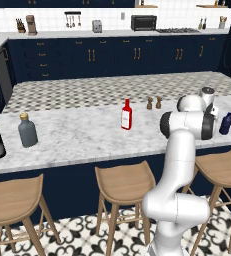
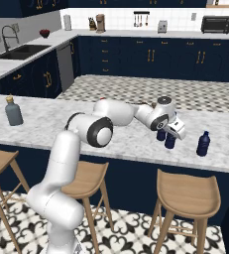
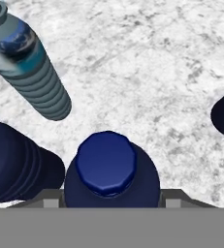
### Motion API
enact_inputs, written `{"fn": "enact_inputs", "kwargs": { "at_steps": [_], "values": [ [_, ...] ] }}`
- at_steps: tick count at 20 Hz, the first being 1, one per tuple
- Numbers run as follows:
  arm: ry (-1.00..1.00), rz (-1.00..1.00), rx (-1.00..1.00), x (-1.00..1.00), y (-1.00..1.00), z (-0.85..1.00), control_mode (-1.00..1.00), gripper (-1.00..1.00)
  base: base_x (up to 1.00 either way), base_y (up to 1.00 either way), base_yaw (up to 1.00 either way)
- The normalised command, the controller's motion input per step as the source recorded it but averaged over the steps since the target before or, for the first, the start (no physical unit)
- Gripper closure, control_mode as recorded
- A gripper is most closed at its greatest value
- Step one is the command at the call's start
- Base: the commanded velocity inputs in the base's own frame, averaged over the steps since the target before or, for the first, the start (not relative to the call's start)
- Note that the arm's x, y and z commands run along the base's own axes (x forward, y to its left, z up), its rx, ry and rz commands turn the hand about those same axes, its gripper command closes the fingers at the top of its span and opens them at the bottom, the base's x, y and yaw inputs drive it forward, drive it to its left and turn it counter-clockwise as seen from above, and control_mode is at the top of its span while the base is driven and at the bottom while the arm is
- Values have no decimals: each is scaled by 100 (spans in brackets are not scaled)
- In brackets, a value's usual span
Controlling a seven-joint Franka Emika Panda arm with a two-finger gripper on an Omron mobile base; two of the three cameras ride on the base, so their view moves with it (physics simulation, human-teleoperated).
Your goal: Move the plastic bottles in the middle to the plastics group, and the glass bottles in the middle to the glass group.
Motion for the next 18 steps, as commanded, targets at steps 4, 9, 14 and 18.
{"fn": "enact_inputs", "kwargs": {
  "at_steps": [4,9,14,18],
  "values": [
    [0,0,0,-7,0,2,-100,-100,0,0,0],
    [0,0,0,-27,2,10,-100,-100,0,0,0],
    [0,4,0,-61,38,4,-100,-100,0,0,0],
    [-9,8,0,-48,78,15,-100,-100,0,0,0]
  ]
}}
